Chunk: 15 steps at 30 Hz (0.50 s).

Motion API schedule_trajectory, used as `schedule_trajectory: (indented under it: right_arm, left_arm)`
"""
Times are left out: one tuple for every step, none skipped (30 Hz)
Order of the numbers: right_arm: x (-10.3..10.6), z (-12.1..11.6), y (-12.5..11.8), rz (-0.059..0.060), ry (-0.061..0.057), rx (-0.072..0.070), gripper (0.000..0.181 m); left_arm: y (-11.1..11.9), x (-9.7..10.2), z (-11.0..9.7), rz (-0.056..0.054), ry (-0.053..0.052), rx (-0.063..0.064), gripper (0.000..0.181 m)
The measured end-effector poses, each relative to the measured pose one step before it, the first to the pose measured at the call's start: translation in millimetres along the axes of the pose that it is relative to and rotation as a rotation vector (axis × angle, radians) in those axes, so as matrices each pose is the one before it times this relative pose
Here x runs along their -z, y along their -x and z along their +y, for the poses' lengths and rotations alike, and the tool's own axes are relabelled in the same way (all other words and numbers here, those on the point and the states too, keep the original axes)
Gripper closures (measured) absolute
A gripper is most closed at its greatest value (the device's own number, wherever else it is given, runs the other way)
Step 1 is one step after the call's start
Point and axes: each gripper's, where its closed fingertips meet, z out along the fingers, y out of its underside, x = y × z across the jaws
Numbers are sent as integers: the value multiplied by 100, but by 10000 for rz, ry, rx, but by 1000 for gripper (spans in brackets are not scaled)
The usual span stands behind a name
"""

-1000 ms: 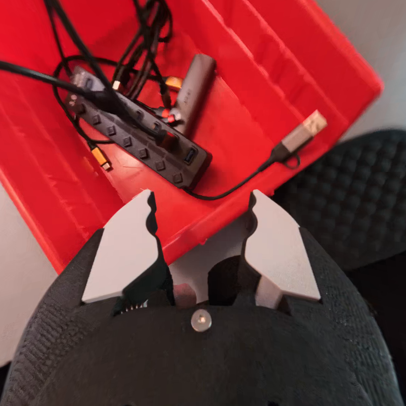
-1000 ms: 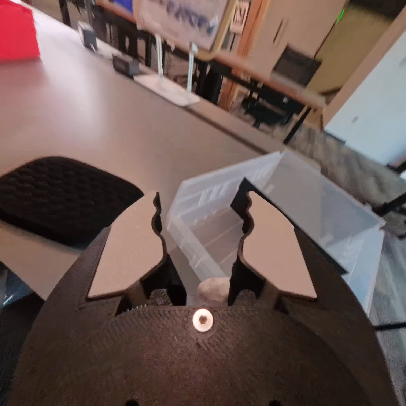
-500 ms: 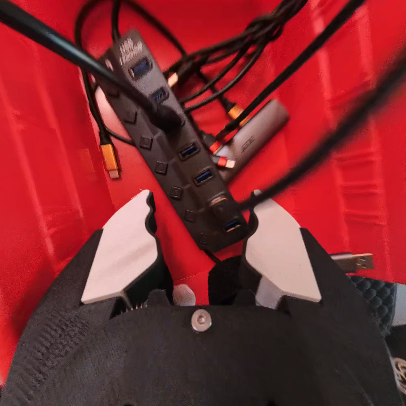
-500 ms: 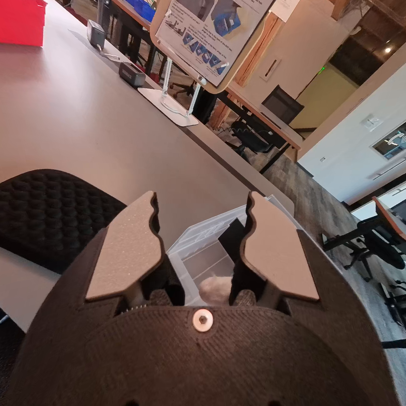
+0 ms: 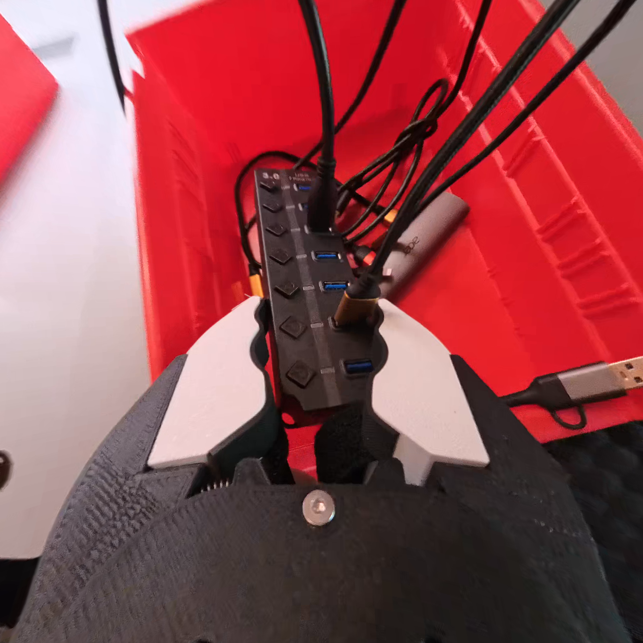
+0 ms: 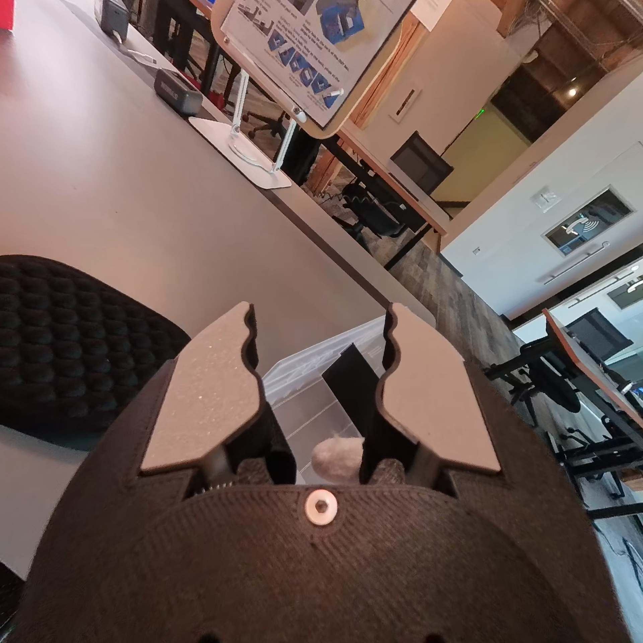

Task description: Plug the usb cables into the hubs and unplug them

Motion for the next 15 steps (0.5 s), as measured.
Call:
schedule_trajectory:
  right_arm:
    - [-68,-94,66,-5,8,45,110]
    - [-69,-83,54,1,19,51,110]
    - [-76,-85,70,-8,12,53,110]
    - [-81,-84,94,-22,7,52,110]
    - [-73,-83,95,-25,6,52,110]
    - [-78,-80,66,-11,13,49,111]
    - [-86,-51,28,4,25,42,111]
    - [-74,-20,39,1,44,41,111]
    - [-70,9,48,-2,54,48,111]
    - [-77,-12,43,1,52,54,111]
    - [-65,-51,51,1,32,54,111]
    - [-60,-116,49,-3,0,46,111]
    - [-42,-148,69,-14,-22,37,111]
    - [-44,-162,81,-19,-28,40,111]
    - [-43,-152,94,-30,-33,36,111]
  left_arm:
    - [172,550,-468,-318,-389,-259,125]
    - [184,558,-365,-327,-295,-288,125]
    - [257,572,-403,-373,-284,-209,125]
    - [275,619,-482,-392,-304,-317,125]
    - [351,619,-525,-409,-284,-218,125]
    - [402,640,-597,-403,-317,-198,126]
    - [413,636,-685,-375,-369,-221,126]
    - [455,636,-701,-336,-362,-46,126]
    - [397,614,-719,-249,-367,-25,127]
    - [401,571,-750,-227,-411,51,127]
    - [390,533,-809,-197,-477,127,127]
    - [262,568,-940,-96,-589,94,130]
    - [168,533,-1025,-14,-644,216,130]
    - [7,621,-1401,132,-848,377,130]
    - [-222,515,-1359,323,-697,468,130]
